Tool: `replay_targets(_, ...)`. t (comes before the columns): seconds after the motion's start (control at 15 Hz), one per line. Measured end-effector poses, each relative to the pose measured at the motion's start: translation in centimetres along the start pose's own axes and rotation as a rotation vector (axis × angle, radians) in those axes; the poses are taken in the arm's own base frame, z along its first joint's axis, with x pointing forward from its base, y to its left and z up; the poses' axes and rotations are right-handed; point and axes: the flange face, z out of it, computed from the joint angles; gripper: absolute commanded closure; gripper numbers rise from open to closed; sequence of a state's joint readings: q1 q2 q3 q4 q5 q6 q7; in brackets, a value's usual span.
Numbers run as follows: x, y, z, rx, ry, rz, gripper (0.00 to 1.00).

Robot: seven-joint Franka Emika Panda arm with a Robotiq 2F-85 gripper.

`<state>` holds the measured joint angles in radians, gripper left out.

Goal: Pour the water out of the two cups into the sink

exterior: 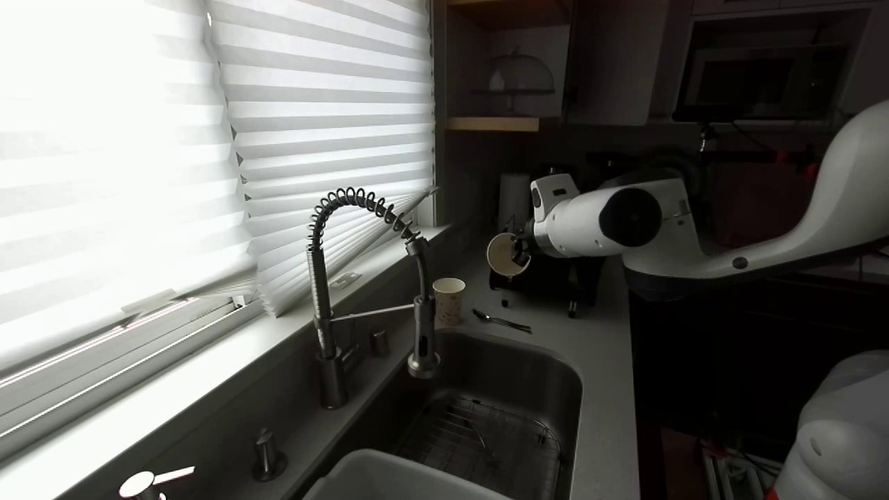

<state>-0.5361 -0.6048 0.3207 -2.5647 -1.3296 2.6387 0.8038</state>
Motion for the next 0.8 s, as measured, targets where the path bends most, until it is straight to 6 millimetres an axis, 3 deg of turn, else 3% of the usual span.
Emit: replay_targets(0.8,-0.42,-0.77,-1.0,-0.207,0.241,-0.155,0.99)
